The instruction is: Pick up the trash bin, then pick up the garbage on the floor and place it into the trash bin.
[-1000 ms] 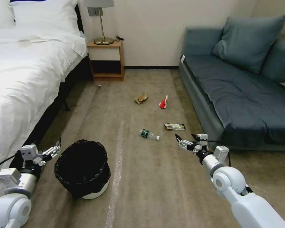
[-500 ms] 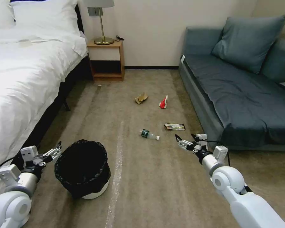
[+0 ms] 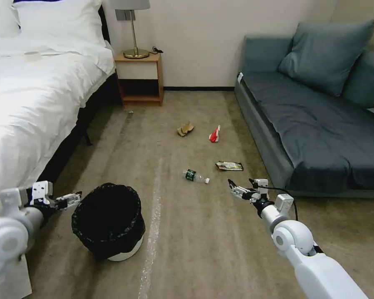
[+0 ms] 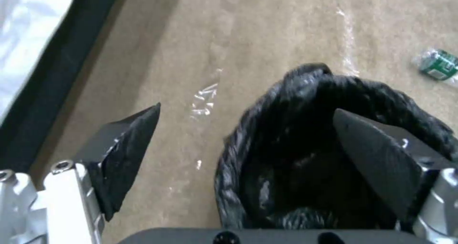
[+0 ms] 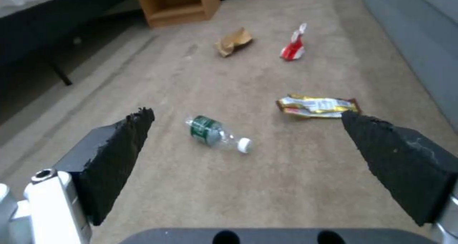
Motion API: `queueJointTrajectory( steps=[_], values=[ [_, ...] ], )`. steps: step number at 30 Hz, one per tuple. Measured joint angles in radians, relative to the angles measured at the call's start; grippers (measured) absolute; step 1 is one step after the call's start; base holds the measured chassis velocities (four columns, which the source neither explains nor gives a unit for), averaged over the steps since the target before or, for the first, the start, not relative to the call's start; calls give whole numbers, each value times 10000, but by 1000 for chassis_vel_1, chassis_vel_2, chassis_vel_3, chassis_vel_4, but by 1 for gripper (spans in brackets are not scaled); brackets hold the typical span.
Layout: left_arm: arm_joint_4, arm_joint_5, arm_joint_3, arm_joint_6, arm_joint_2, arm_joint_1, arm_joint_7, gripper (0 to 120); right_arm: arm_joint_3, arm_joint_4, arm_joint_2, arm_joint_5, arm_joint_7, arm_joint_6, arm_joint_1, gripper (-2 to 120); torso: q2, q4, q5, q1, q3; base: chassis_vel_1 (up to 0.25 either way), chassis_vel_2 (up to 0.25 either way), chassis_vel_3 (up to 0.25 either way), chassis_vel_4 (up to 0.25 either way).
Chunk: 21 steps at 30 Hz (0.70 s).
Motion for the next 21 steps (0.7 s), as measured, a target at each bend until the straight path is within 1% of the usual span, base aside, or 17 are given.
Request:
queueJointTrajectory(
  steps=[1, 2, 3, 5, 6, 8, 9, 10, 11, 12, 13, 14, 15, 17, 18, 20, 21],
  values=[
    [197, -161, 228, 8, 209, -324, -36, 98, 77, -61, 88, -96, -30, 22, -63, 100, 0, -2, -3, 0, 1, 0, 0, 0, 0],
    [299, -244, 334, 11, 296, -468, -46, 98, 114, -86, 132, -135, -35, 29, -92, 100, 0, -3, -4, 0, 1, 0, 0, 0, 0],
    [299, -244, 334, 11, 296, -468, -46, 98, 114, -86, 132, -135, -35, 29, -92, 100, 0, -3, -4, 0, 1, 0, 0, 0, 0],
    [657, -343, 796, 7, 517, -925, -63, 98, 212, -153, 296, -238, -44, 46, -145, 100, 0, -3, -1, 0, 0, 0, 0, 0, 0],
    [657, -343, 796, 7, 517, -925, -63, 98, 212, -153, 296, -238, -44, 46, -145, 100, 0, -3, -1, 0, 0, 0, 0, 0, 0],
    [971, -223, 1151, -3, 530, -1158, -54, 98, 240, -255, 444, -291, -45, 49, -119, 100, 0, -1, -3, 0, 1, 0, 0, 0, 0],
    [971, -223, 1151, -3, 530, -1158, -54, 98, 240, -255, 444, -291, -45, 49, -119, 100, 0, -1, -3, 0, 1, 0, 0, 0, 0],
    [1188, -86, 1442, -27, 460, -1315, -11, 98, 264, -315, 530, -329, -45, 51, -113, 100, 0, 1, -3, 0, 0, 0, 0, 0, 0],
    [1366, 186, 1716, -35, 370, -1402, 201, 98, 306, -369, 618, -378, -44, 54, -115, 100, 0, 0, -5, 0, 1, 0, 0, 0, 0],
    [1500, 401, 1894, -45, 296, -1470, 378, 98, 333, -407, 685, -413, -42, 56, -117, 100, 0, -1, -5, 0, 1, 0, 0, 0, 0],
    [1500, 401, 1894, -45, 296, -1470, 378, 98, 333, -407, 685, -413, -42, 56, -117, 100, 0, -1, -5, 0, 1, 0, 0, 0, 0],
    [1627, 544, 2070, -57, 188, -1565, 512, 98, 345, -454, 760, -444, -41, 58, -116, 100, 0, 0, -3, 0, 1, 0, 0, 0, 0],
    [1627, 544, 2070, -57, 188, -1565, 512, 98, 345, -454, 760, -444, -41, 58, -116, 100, 0, 0, -3, 0, 1, 0, 0, 0, 0],
    [1909, 771, 2393, -71, -22, -1802, 688, 98, 358, -552, 932, -524, -32, 64, -105, 100, 0, 0, -3, 0, 0, 0, 0, 0, 0],
    [1909, 771, 2393, -71, -22, -1802, 688, 98, 358, -552, 932, -524, -32, 64, -105, 100, 0, 0, -3, 0, 0, 0, 0, 0, 0],
    [2137, 927, 2643, -79, -170, -1988, 790, 98, 359, -609, 1079, -555, -24, 65, -67, 100, 0, -1, -2, 0, 1, 0, 0, 0, 0],
    [2137, 927, 2643, -79, -170, -1988, 790, 98, 359, -609, 1079, -555, -24, 65, -67, 100, 0, -1, -2, 0, 1, 0, 0, 0, 0]
  ],
)
